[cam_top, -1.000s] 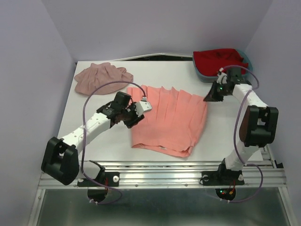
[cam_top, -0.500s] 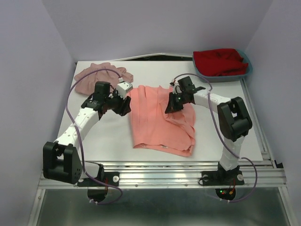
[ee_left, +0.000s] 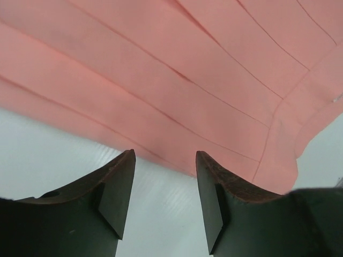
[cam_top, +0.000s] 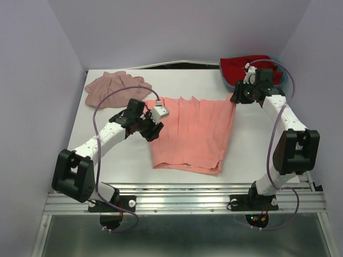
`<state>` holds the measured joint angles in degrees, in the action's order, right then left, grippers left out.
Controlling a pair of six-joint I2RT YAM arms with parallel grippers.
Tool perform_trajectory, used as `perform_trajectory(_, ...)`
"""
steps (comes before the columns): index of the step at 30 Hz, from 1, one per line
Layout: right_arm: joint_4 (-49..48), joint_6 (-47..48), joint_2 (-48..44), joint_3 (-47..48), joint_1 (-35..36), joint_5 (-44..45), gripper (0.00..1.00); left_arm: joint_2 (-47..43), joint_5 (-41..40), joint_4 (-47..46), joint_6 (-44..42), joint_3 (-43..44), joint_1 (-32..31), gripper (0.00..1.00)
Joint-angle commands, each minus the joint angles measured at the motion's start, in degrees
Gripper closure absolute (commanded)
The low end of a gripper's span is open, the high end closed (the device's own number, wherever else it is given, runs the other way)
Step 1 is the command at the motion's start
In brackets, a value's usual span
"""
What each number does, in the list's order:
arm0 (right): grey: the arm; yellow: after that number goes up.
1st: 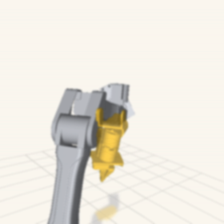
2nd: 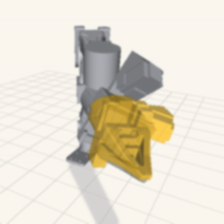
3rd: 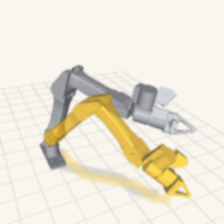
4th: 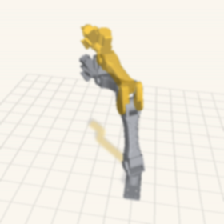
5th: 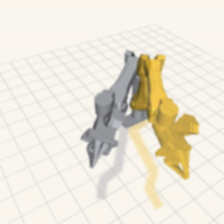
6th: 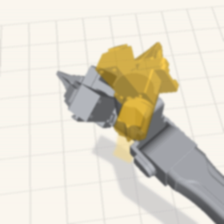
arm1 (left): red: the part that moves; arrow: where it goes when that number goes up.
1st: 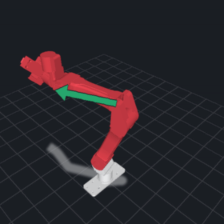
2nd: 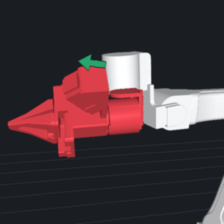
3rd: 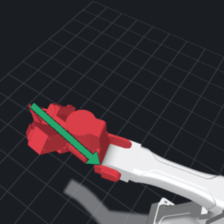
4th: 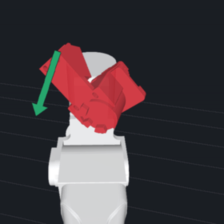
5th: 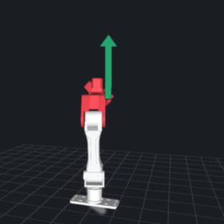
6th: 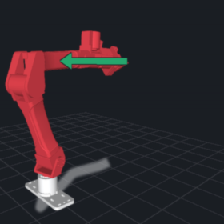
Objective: Fold and stack the skirts
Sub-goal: Flatten the skirt out
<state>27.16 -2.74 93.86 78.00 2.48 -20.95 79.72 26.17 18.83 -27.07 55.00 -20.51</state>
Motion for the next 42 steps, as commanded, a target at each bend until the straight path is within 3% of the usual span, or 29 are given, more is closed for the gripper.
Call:
perform_trajectory(1,3.2,9.7,4.2,4.7,-1.1,7.0,0.45,-2.1,-6.7,-0.8,-6.7,-2.5,-7.8,0.38)
perform_trajectory(2,4.6,9.3,7.3,6.5,-1.1,6.7,0.29,-2.0,-7.4,-0.9,-6.6,-2.3,-9.6,0.37)
perform_trajectory(4,10.0,7.7,10.5,11.5,-1.6,6.1,0.16,-1.1,-7.1,-0.6,-6.3,-0.6,-11.0,0.36)
perform_trajectory(9,14.1,4.9,7.7,7.0,-1.6,5.1,0.14,-0.9,-7.1,1.6,-8.6,-0.7,-16.2,0.36)
perform_trajectory(14,21.0,4.2,6.2,-0.6,-2.1,-0.7,0.19,-3.1,-8.0,5.9,-14.1,-4.8,-24.5,0.36)
perform_trajectory(19,20.5,5.6,5.4,-3.2,-2.1,-7.4,0.32,-0.7,-14.4,4.4,-11.3,-8.4,-29.8,0.39)
perform_trajectory(22,23.2,9.0,5.2,-2.4,-2.1,-12.9,0.41,4.3,-19.3,5.3,-10.4,-9.7,-29.8,0.52)
perform_trajectory(24,26.3,11.2,6.2,-1.8,-1.6,-13.8,0.41,6.2,-19.9,5.7,-10.4,-10.5,-29.8,0.62)
perform_trajectory(27,29.7,12.7,8.5,-2.7,-1.6,-10.4,0.42,8.3,-19.8,6.8,-11.2,-11.3,-29.8,0.74)
perform_trajectory(32,21.9,12.0,13.6,-5.7,-1.6,-3.4,0.44,8.7,-19.5,6.9,-12.7,-10.9,-29.8,0.87)
perform_trajectory(35,16.7,10.6,19.6,-1.9,-1.6,-0.7,0.46,9.7,-21.3,5.3,-12.5,-11.0,-29.5,0.92)
perform_trajectory(42,16.3,8.9,30.1,18.9,-1.6,0.1,0.49,10.8,-19.1,3.6,-8.5,-5.1,-26.3,1.0)
